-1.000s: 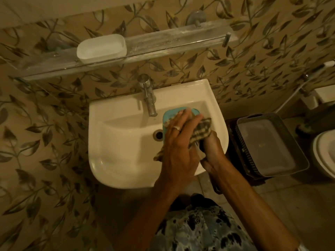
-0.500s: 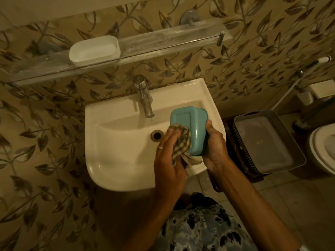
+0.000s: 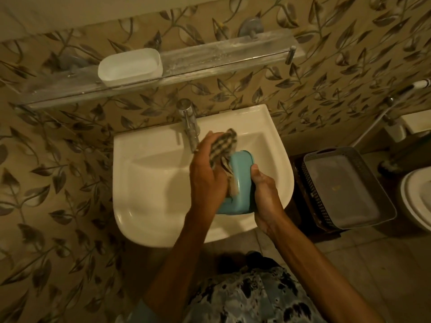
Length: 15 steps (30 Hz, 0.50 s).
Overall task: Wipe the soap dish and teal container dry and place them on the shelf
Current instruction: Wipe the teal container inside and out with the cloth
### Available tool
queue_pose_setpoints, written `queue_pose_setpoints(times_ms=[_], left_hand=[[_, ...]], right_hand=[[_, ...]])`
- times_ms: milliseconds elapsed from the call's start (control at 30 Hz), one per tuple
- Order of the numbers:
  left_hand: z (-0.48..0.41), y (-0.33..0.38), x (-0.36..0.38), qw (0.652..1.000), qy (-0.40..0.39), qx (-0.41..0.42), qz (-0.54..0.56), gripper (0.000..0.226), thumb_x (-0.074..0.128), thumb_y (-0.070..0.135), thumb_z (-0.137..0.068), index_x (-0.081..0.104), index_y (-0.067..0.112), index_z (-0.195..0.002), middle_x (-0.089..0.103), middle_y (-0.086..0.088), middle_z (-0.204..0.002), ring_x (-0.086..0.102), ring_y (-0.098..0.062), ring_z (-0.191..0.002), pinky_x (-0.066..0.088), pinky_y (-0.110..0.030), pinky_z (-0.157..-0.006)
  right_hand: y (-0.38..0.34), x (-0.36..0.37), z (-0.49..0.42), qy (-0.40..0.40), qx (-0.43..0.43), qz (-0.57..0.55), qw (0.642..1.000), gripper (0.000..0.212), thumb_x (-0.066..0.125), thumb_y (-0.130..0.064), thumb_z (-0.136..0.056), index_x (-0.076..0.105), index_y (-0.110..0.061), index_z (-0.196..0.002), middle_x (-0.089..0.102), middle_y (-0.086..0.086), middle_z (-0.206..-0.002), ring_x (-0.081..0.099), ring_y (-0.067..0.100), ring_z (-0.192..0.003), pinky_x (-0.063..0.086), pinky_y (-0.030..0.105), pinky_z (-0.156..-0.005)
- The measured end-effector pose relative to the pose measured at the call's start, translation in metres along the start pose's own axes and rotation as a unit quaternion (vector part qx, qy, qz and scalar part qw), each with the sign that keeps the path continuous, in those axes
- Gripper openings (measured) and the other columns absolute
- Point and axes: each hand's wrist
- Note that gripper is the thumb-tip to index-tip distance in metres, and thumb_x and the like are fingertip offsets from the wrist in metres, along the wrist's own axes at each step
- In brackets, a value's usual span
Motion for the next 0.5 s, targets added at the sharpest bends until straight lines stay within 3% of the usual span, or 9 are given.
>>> queue_pose_setpoints(times_ms=[100,200,300,400,500], left_hand=[[-0.023,-0.011,-0.015,0.985,0.059,-0.122,0.107,0.040,0.043,-0.001,-0.092,0.056,0.022,-0.122,0.064,0.001,-0.118,0.061,-0.014,-0.109,0.051,-0.036,-0.096],[-0.026,-0.029,-0.041,0.964,0.100,-0.177,0.173,0.045,0.045,-0.003,-0.089,0.056,0.027,-0.121,0.064,0.001,-0.115,0.063,-0.016,-0.105,0.055,-0.026,-0.079],[-0.022,-0.046,-0.064,0.956,0.093,-0.199,0.195,0.053,0.049,-0.004,-0.088,0.052,0.035,-0.124,0.059,0.000,-0.125,0.061,-0.017,-0.110,0.055,-0.033,-0.085],[-0.017,-0.049,-0.073,0.956,0.048,-0.212,0.199,0.054,0.052,0.001,-0.088,0.051,0.039,-0.126,0.059,0.000,-0.123,0.065,-0.015,-0.103,0.056,-0.031,-0.078],[-0.009,-0.043,-0.072,0.947,-0.025,-0.226,0.228,0.039,0.058,0.016,-0.091,0.054,0.033,-0.125,0.063,-0.002,-0.118,0.069,-0.013,-0.095,0.056,-0.028,-0.073]], right_hand=[[0.000,-0.002,0.004,0.004,-0.058,0.026,0.998,0.041,0.038,-0.037,-0.103,0.067,-0.011,-0.092,0.070,0.006,-0.086,0.065,0.017,-0.078,0.054,0.030,-0.065],[-0.004,-0.012,0.004,0.018,-0.135,0.087,0.987,0.036,0.044,-0.036,-0.101,0.062,-0.006,-0.091,0.063,0.003,-0.081,0.059,0.009,-0.073,0.048,0.029,-0.060],[-0.006,-0.024,0.006,-0.002,-0.224,0.235,0.946,0.023,0.054,-0.025,-0.096,0.054,-0.009,-0.112,0.062,0.003,-0.097,0.062,0.013,-0.089,0.055,0.029,-0.065],[-0.006,-0.030,0.008,-0.037,-0.347,0.438,0.829,0.037,0.060,-0.013,-0.093,0.047,-0.013,-0.127,0.062,0.001,-0.104,0.064,0.021,-0.089,0.057,0.039,-0.065],[-0.006,-0.028,0.008,-0.085,-0.420,0.583,0.691,0.049,0.067,0.001,-0.083,0.057,-0.017,-0.127,0.069,0.005,-0.102,0.067,0.029,-0.088,0.053,0.040,-0.074]])
Point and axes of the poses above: each hand's wrist, its own z-axis away from the middle knuckle, its own x-axis out of the palm, y = z × x
